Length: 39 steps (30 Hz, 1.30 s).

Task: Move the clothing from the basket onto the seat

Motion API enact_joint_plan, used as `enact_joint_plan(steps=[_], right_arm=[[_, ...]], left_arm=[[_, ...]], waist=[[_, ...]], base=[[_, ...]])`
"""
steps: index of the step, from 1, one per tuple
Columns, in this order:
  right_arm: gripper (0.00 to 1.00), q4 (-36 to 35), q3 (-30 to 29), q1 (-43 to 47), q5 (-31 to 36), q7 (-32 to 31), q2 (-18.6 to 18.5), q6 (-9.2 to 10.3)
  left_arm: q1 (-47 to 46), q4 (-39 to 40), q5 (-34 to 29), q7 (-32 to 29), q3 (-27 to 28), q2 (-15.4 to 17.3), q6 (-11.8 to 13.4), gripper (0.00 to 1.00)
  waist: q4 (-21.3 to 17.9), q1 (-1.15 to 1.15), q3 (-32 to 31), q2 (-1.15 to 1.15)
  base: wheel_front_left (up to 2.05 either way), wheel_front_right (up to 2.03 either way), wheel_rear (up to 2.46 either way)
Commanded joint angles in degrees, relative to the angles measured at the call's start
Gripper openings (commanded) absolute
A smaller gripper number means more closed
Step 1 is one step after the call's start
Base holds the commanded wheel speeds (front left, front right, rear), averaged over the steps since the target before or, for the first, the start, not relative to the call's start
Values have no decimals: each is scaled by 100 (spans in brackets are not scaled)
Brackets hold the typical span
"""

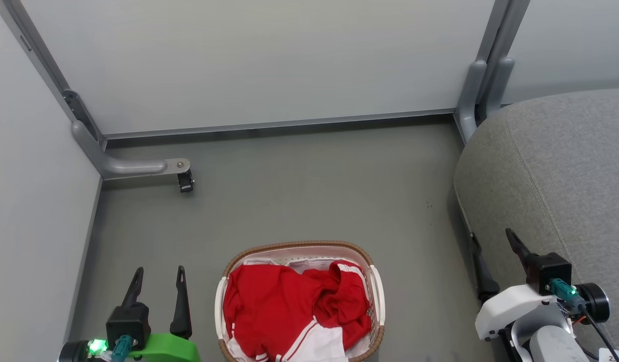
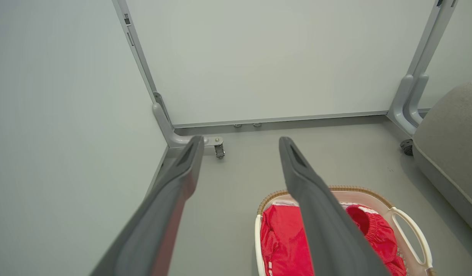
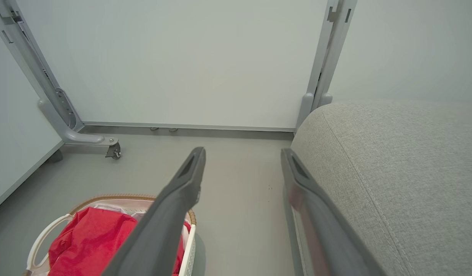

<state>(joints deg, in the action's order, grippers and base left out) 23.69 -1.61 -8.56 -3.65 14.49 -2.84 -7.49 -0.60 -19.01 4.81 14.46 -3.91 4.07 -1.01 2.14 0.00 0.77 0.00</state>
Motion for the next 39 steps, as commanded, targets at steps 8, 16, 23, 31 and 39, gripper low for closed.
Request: enact_joint_plan(steps=[8, 16, 23, 31, 39], right_arm=[[100, -102, 184, -242, 126, 79, -21, 1], [100, -381, 336, -705, 100, 78, -19, 1], [100, -495, 505, -1095, -2, 78, -19, 1], [100, -460, 691, -1369, -152, 78, -21, 2], [100, -455, 808, -1555, -304, 78, -19, 2]], left_arm=[[-205, -164, -265, 71, -93, -56, -180, 100], [-778, -800, -109, 71, -313, -98, -390, 100], [-1584, -2065, 402, 70, -748, -109, -598, 100], [-2486, -3257, 894, 70, -1476, -104, -650, 100], [-3263, -4512, 1126, -83, -2084, -101, -649, 100]], waist=[[-133, 0, 453, 0], [-345, 0, 1390, 0], [-506, 0, 2144, 0], [-638, 0, 2787, 0], [-773, 0, 3264, 0]], base=[[0, 0, 0], [0, 0, 0], [0, 0, 0], [0, 0, 0], [0, 0, 0]])
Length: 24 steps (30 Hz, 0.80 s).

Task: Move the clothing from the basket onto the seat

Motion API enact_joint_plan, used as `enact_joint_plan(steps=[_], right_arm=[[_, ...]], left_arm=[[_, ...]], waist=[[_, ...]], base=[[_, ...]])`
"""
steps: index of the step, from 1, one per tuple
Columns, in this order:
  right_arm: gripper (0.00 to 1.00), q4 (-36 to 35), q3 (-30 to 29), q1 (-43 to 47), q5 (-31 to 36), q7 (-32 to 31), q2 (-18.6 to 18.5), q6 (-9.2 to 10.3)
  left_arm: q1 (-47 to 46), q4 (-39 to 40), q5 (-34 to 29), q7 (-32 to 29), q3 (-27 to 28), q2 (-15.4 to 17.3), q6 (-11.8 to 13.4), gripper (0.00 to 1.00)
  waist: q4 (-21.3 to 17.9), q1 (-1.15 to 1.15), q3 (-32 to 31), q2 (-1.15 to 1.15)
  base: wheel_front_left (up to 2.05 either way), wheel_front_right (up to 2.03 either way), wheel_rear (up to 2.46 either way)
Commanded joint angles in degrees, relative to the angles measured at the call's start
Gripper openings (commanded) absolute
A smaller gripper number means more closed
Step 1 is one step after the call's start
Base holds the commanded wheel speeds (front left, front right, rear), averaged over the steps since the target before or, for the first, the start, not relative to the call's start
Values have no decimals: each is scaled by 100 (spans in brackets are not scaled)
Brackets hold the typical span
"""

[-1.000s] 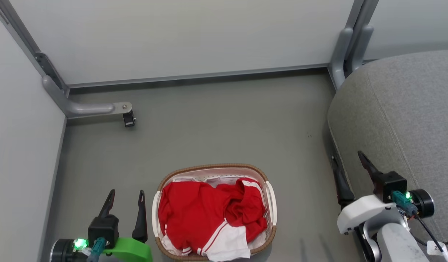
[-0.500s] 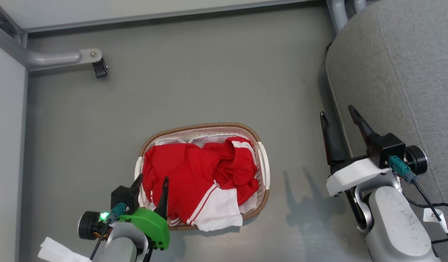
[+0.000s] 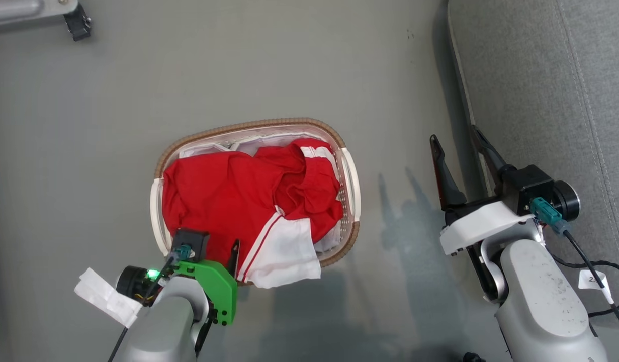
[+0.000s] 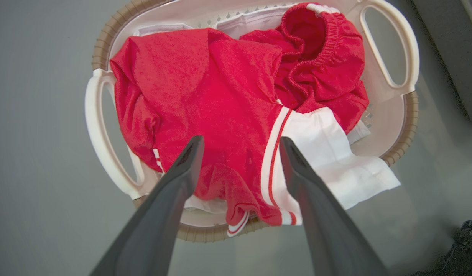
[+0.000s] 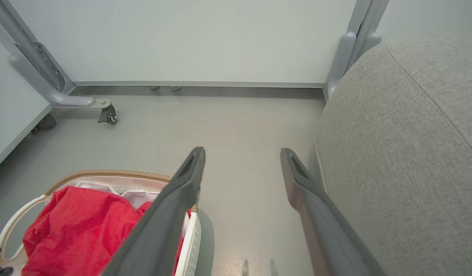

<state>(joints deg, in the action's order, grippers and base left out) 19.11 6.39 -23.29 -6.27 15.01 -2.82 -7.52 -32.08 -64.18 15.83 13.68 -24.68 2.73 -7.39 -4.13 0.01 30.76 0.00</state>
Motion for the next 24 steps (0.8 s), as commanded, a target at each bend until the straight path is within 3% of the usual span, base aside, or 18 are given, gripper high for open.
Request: enact_joint_plan(steps=[1, 8, 18, 23, 24], right_arm=[[100, 2, 31, -115, -50, 25, -21, 6], [100, -11, 174, -197, -219, 25, -22, 6], [100, -83, 333, -328, -391, 25, -20, 5], [100, -75, 386, -337, -456, 25, -21, 5], [100, -74, 400, -346, -482, 25, -21, 6]], left_arm=[[-159, -130, 104, -92, -39, 33, -11, 100], [-488, -667, 270, -575, -281, 33, 11, 100], [-756, -933, 188, -1267, -419, 127, 503, 100], [-821, -953, 250, -1437, -422, 154, 536, 100], [-849, -955, 257, -1472, -424, 163, 527, 57]], waist=[[-164, -1, 316, 0], [-272, -1, 553, 0], [-442, -1, 836, 0], [-503, -1, 923, 0], [-517, -1, 938, 0]], base=[[0, 0, 0], [0, 0, 0], [0, 0, 0], [0, 0, 0], [0, 0, 0]])
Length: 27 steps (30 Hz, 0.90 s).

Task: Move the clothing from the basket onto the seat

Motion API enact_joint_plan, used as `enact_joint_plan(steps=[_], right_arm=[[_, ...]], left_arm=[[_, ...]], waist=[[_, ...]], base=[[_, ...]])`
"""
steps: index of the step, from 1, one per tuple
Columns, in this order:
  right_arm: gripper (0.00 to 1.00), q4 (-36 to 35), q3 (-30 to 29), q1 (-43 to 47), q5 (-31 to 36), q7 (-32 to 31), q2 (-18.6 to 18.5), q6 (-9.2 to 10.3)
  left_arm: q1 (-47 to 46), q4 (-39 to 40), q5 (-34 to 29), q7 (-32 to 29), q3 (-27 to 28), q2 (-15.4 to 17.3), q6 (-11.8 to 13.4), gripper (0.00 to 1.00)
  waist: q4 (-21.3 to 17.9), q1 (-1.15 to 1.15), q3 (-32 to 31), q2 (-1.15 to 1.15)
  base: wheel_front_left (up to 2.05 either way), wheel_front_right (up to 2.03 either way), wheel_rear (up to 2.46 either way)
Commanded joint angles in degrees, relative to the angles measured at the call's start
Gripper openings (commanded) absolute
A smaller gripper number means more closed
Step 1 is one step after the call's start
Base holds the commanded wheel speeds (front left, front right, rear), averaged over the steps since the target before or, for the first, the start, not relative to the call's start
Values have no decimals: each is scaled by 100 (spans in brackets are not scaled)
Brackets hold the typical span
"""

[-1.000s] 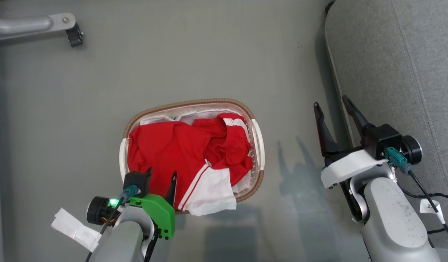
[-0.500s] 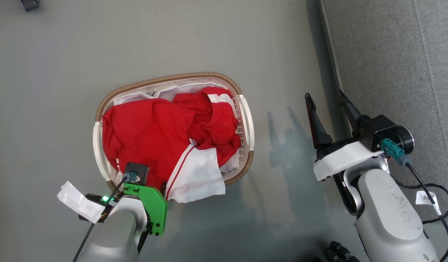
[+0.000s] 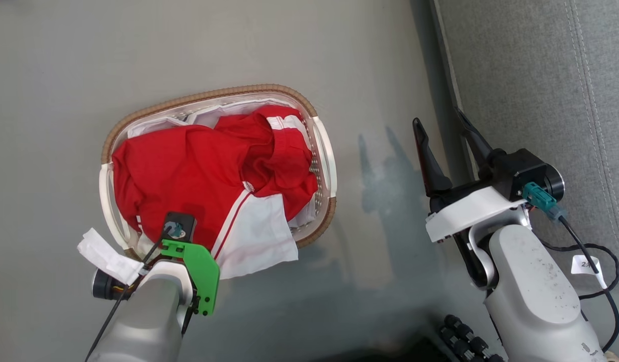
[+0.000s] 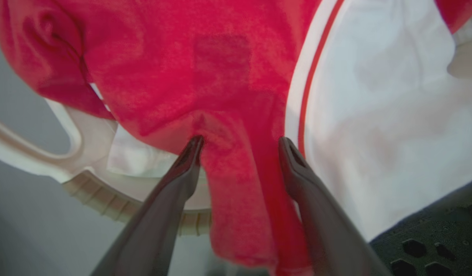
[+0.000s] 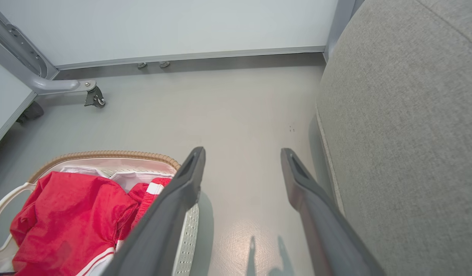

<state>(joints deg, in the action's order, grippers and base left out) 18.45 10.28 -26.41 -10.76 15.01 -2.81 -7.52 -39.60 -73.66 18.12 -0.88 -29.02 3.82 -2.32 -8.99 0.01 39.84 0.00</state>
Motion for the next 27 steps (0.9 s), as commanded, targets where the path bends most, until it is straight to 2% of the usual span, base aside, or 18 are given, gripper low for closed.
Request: enact_joint_plan(steps=[1, 2, 6, 13, 20, 27], right_arm=[[100, -11, 26, -36, -45, 25, -22, 6], [100, -11, 42, -40, -59, 25, -22, 6], [100, 21, 59, -50, -134, 25, -23, 6], [100, 92, -22, 93, -123, 25, -22, 5], [100, 162, -114, 398, -34, 25, -23, 6], [100, 223, -267, 838, 57, 25, -24, 5]], left_arm=[[-123, -8, 33, -31, 2, 56, 5, 27], [-154, -8, 44, -69, -7, 65, 0, 0], [-203, -15, 58, -59, -26, 131, -19, 0], [-89, -8, 110, 491, -60, 122, -94, 0], [215, 81, 135, 1361, -160, -5, -161, 0], [602, 757, 194, 1613, -157, -57, -238, 0]], waist=[[-42, -1, 40, 0], [-58, -1, 51, 0], [-102, -1, 46, 0], [-51, -1, -284, 0], [150, -1, -1124, 0], [430, -1, -1936, 0]], base=[[0, 0, 0], [0, 0, 0], [0, 0, 0], [0, 0, 0], [0, 0, 0], [0, 0, 0]])
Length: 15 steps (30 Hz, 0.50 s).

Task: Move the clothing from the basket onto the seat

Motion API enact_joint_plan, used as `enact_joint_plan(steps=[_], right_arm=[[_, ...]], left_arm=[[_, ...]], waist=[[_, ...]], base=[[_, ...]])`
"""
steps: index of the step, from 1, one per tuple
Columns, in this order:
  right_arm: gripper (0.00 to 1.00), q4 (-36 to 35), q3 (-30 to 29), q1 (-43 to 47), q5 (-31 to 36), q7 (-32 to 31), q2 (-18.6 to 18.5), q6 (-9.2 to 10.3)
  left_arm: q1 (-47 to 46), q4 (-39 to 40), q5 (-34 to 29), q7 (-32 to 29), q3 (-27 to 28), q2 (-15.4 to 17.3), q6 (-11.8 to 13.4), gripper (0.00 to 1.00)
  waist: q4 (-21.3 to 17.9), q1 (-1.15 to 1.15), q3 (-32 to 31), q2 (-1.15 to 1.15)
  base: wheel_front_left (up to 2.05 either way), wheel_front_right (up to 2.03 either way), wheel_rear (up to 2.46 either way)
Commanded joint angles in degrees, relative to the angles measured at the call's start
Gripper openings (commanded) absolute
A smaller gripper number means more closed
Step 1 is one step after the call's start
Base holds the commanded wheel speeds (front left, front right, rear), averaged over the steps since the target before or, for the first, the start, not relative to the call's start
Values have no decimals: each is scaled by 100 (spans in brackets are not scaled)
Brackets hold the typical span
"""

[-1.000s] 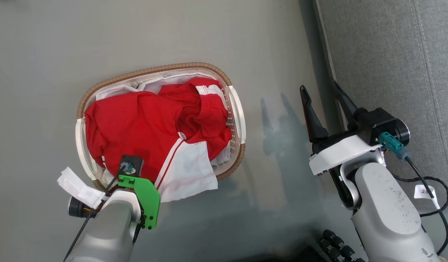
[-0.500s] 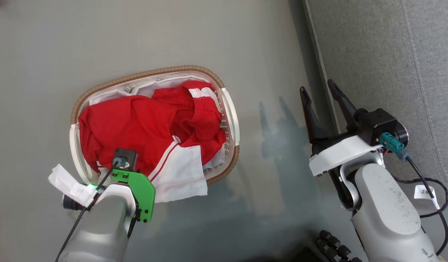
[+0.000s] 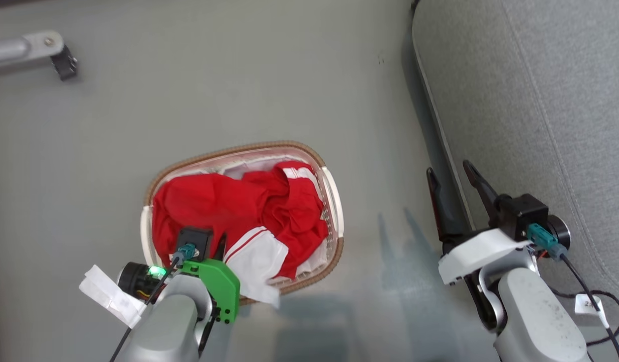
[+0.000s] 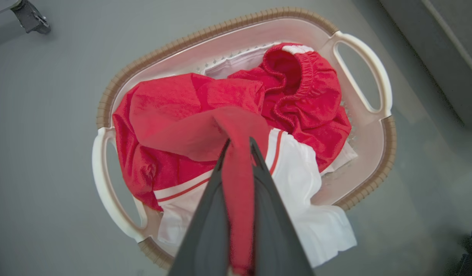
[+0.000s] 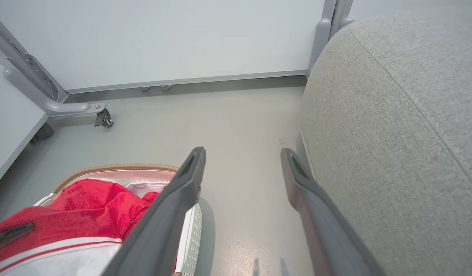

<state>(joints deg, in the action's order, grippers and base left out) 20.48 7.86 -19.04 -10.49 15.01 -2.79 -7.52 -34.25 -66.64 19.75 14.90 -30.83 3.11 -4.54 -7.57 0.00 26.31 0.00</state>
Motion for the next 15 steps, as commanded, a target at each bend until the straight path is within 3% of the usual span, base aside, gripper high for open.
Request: enact_joint_plan(steps=[1, 15], right_arm=[[100, 22, -51, 155, 37, 25, -26, 6], [100, 26, -194, 876, 12, 25, -26, 5]], left_arm=[[140, 230, 20, 31, 53, 10, 0, 0], [1413, 2943, -493, 33, 879, 54, 11, 0]], waist=[[323, 0, -675, 0], [619, 0, -1769, 0]], base=[[0, 0, 0], [0, 0, 0]])
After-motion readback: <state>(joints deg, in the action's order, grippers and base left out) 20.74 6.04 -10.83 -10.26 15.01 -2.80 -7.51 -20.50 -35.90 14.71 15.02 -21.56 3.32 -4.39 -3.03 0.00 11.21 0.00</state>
